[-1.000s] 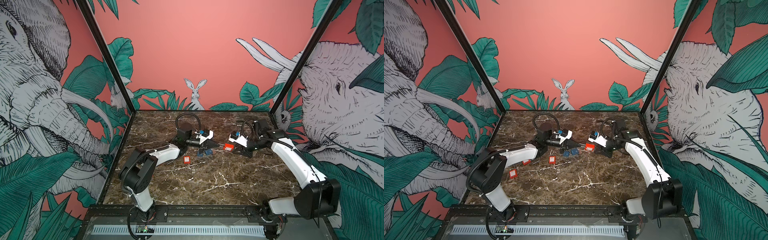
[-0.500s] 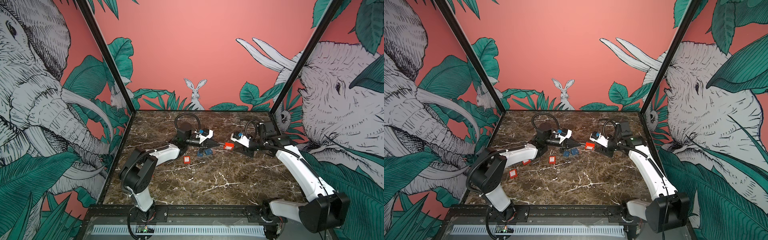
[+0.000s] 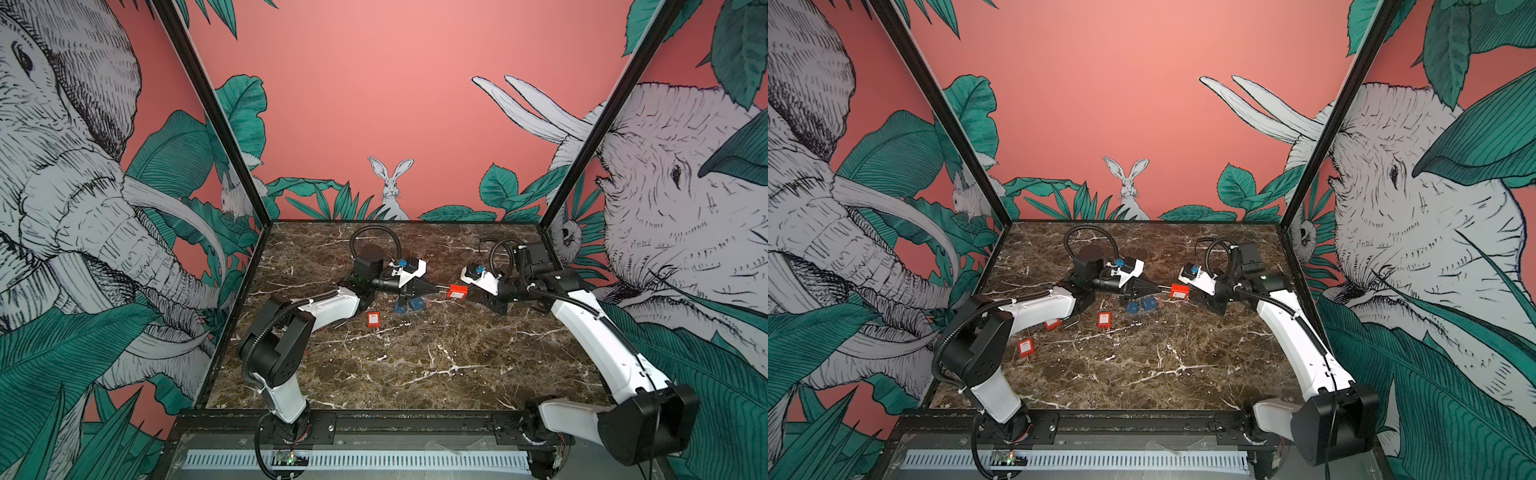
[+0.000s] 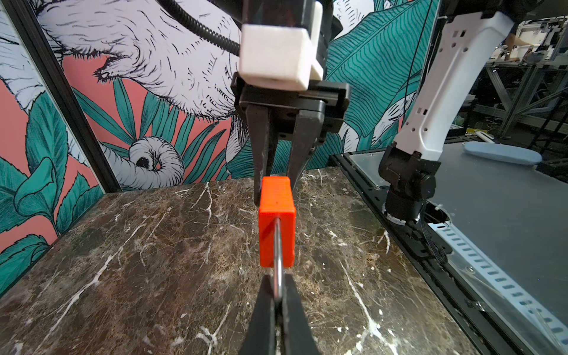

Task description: Lock with the key

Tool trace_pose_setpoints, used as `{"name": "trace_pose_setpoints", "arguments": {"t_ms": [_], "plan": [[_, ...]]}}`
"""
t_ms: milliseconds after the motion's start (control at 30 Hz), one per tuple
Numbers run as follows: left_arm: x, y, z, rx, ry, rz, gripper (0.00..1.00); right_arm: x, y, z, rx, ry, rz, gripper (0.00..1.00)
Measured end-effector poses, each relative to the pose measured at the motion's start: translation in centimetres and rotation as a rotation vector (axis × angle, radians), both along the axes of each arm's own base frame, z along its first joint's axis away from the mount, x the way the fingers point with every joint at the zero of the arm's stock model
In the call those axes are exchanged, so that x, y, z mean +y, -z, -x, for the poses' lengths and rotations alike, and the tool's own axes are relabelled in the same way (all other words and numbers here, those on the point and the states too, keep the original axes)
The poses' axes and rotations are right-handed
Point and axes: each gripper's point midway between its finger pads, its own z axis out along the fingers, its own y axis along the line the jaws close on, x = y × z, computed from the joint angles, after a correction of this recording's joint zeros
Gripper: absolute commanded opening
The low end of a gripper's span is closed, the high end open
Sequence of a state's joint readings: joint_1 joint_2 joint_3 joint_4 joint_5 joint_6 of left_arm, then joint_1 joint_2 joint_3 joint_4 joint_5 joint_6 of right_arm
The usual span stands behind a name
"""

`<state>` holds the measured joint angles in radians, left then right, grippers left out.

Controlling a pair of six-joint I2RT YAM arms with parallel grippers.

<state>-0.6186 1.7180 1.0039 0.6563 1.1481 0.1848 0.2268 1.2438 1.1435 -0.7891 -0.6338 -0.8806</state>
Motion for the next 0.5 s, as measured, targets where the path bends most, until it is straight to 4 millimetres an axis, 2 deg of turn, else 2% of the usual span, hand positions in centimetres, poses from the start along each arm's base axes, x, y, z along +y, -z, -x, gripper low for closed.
{"name": "trace_pose_setpoints", "arguments": {"t_ms": [500], "plan": [[-0.03, -0.05, 0.00, -0.017, 0.004, 0.000, 0.00, -0.25, 0.06, 0.01, -0.030, -0.001, 0.022, 0.02]]}}
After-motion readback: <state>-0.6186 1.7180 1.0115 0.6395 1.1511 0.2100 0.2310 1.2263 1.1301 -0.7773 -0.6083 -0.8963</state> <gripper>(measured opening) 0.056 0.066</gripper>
